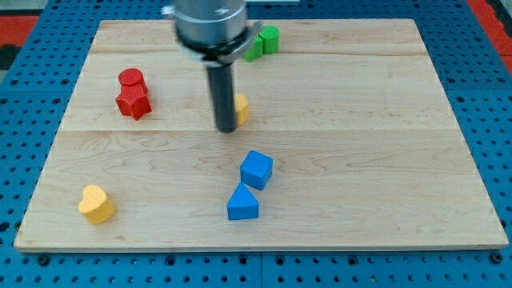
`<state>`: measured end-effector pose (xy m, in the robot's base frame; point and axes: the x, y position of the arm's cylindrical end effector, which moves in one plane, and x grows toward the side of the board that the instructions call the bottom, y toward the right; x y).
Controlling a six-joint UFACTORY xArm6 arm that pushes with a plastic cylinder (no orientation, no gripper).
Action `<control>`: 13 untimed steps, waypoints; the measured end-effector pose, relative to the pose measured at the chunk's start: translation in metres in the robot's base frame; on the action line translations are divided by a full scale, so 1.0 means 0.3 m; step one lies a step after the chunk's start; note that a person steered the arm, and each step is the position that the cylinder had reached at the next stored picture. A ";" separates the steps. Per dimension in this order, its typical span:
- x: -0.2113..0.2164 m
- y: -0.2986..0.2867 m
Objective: Move the yellow heart to the top left of the yellow hexagon
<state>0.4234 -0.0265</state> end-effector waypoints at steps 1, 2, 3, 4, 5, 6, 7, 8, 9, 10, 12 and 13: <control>-0.008 0.041; 0.230 -0.087; 0.431 -0.222; 0.644 -0.342; 0.636 -0.513; 0.540 -0.556; 0.534 -0.665; 0.523 -0.748; 0.428 -0.653; 0.326 -0.510; 0.111 -0.230; 0.092 -0.319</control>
<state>0.4510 -0.1223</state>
